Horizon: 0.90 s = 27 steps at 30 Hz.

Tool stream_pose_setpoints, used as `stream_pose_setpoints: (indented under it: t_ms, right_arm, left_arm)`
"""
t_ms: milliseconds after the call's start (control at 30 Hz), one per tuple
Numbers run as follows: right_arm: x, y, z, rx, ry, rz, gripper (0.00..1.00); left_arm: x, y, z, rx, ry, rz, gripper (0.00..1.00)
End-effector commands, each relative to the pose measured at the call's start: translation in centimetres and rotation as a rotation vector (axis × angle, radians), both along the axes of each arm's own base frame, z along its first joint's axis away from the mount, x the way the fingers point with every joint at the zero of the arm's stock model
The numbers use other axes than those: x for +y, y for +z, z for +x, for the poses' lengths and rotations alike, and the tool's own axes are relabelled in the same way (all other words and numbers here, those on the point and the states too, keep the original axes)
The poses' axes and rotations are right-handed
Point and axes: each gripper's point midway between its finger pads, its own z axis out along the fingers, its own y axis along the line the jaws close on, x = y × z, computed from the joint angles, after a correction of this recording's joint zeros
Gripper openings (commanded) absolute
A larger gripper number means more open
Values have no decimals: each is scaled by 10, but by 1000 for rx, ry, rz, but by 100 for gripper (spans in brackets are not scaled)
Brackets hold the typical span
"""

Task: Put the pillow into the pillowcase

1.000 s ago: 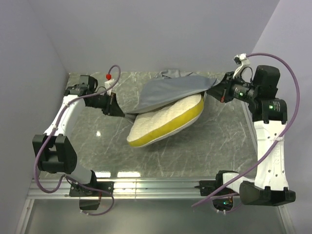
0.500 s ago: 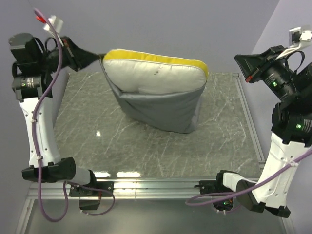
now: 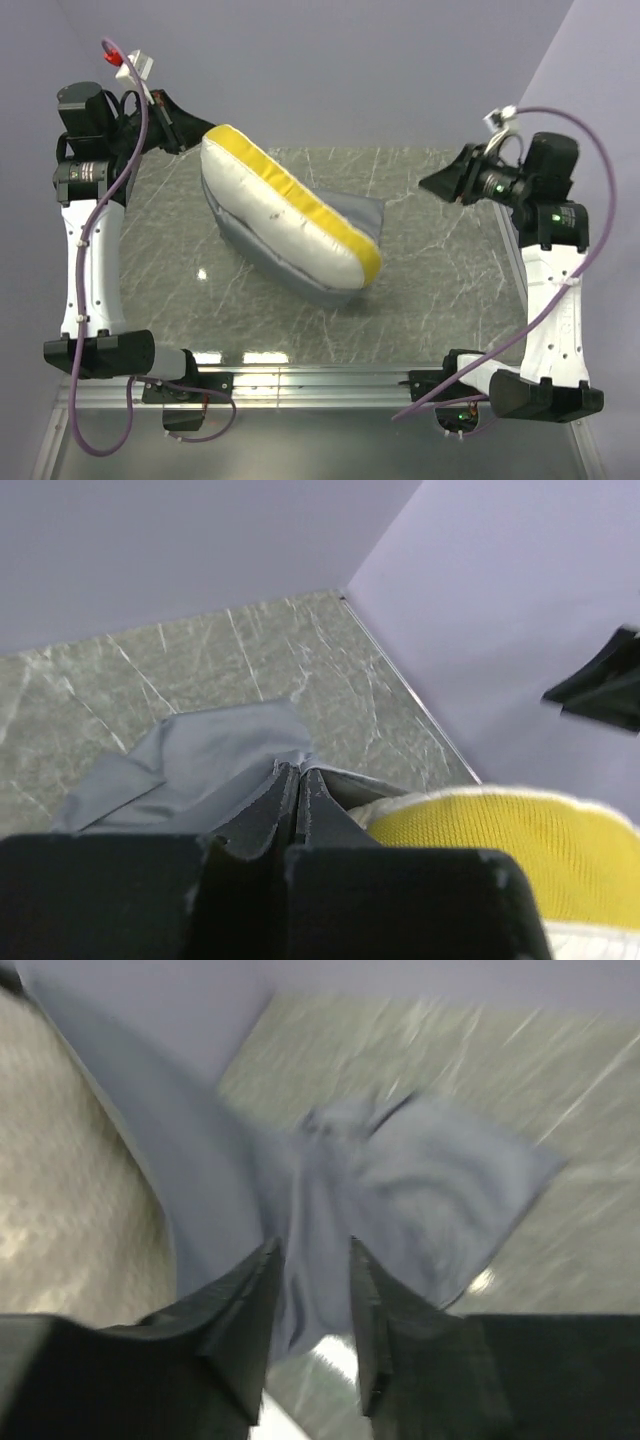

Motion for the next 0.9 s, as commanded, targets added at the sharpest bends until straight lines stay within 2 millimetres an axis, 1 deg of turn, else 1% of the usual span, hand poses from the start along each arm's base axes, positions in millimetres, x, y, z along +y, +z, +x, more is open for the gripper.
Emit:
stream_pose_setpoints:
  t_ms: [0, 33, 67, 100, 133, 167, 200, 300, 333, 367, 400, 433, 467, 500, 533, 567, 600, 633, 667, 700, 733, 767, 800, 833, 867]
  right_arm:
    - [29, -30, -47, 108, 230, 25, 48]
    - [34, -40, -61, 138, 272, 10, 49]
    - [36, -47, -69, 157, 295, -4, 51]
    - [37, -54, -75, 167, 313, -33, 54]
    - [40, -65, -89, 193, 362, -73, 56]
    - [41, -71, -93, 217, 380, -81, 57]
    - [45, -76, -101, 234, 415, -87, 59]
    - [61, -85, -117, 269, 486, -66, 61]
    - [65, -81, -111, 207, 476, -80, 60]
    - [73, -90, -112, 214, 486, -89, 58]
    - [70, -94, -95, 175, 414, -139, 54]
    - [71, -102, -89, 174, 401, -164, 54]
    - [74, -116, -87, 191, 417, -190, 53]
    - [70, -137, -72, 208, 396, -257, 53]
    - [71, -152, -69, 232, 406, -290, 53]
    - [71, -179, -69, 286, 424, -335, 54]
    - [78, -206, -67, 328, 476, -406, 54]
    - [72, -235, -63, 382, 447, -490, 54]
    - [73, -248, -62, 410, 458, -514, 53]
    - [79, -259, -64, 431, 476, -528, 53]
    - [83, -274, -55, 445, 467, -542, 53]
    - [89, -278, -53, 443, 471, -547, 53]
    - [101, -284, -48, 437, 476, -551, 53]
    - [110, -284, -45, 427, 484, -554, 54]
    - [117, -284, -44, 429, 491, -556, 54]
  left_arm:
    - [9, 28, -4, -65, 95, 26, 0]
    - [12, 26, -1, -57, 115, 34, 0]
    - [19, 20, 6, -37, 165, 42, 0]
    - [22, 16, 9, -16, 188, 43, 0]
    - [25, 12, 12, 6, 205, 39, 0]
    - [26, 4, 18, 36, 215, 35, 0]
    - [27, -1, 21, 74, 229, 19, 0]
    - [29, -18, 32, 163, 255, -18, 0]
    - [30, -28, 36, 193, 263, -25, 0]
    - [30, -33, 37, 208, 265, -37, 0]
    - [29, -52, 39, 266, 269, -58, 0]
    - [29, -59, 43, 274, 272, -63, 0]
    - [31, -70, 46, 300, 278, -66, 0]
    - [32, -95, 49, 354, 283, -61, 0]
    - [37, -106, 56, 356, 309, -49, 0]
    - [41, -123, 62, 385, 320, -35, 0]
    - [48, -146, 66, 412, 333, -10, 0]
    - [53, -157, 70, 427, 345, 4, 0]
    - [58, -175, 76, 457, 353, 17, 0]
    - [64, -193, 79, 477, 356, 43, 0]
    - [69, -204, 81, 495, 366, 63, 0]
    - [78, -222, 89, 514, 396, 93, 0]
    - [89, -237, 90, 519, 408, 141, 0]
    - [98, -249, 92, 535, 432, 170, 0]
    - [113, -271, 97, 570, 475, 206, 0]
